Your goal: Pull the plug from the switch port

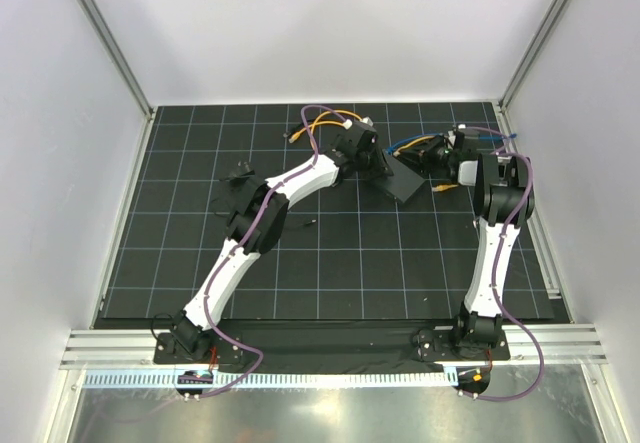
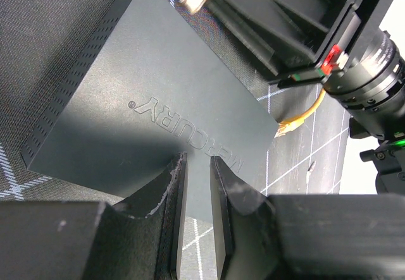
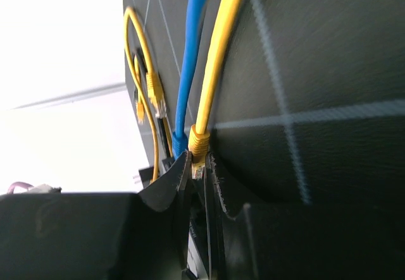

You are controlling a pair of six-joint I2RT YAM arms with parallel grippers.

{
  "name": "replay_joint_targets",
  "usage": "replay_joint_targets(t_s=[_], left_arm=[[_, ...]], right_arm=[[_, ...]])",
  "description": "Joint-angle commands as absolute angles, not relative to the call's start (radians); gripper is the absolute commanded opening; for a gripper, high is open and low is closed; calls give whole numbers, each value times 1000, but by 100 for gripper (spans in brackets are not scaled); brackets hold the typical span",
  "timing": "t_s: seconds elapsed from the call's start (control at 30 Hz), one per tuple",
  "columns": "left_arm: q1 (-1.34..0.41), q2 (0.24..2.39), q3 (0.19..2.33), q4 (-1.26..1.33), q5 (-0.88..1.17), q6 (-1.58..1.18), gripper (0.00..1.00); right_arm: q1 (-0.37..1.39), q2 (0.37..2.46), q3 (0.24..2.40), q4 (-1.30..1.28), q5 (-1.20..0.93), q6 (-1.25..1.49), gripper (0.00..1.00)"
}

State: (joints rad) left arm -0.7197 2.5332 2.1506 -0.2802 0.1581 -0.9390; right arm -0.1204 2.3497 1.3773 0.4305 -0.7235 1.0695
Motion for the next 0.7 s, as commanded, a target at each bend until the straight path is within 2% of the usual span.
replay_joint_targets(t_s=[0.0, 0.2, 0.37, 0.67], left_arm=[[-719, 2562, 2167, -360, 144, -920, 26], [-719, 2568, 2186, -360, 161, -922, 25], [-719, 2540, 2187, -362, 166, -899, 25], [-745, 2373, 2129, -408, 123, -805, 28]], right_arm=[[-132, 2319, 1373, 386, -598, 1025, 1], [-135, 2299, 1358, 396, -653, 1003, 1], [-156, 2212, 1244, 540, -696, 1051, 1], [-161, 2042, 1141, 660, -742, 1089, 1]])
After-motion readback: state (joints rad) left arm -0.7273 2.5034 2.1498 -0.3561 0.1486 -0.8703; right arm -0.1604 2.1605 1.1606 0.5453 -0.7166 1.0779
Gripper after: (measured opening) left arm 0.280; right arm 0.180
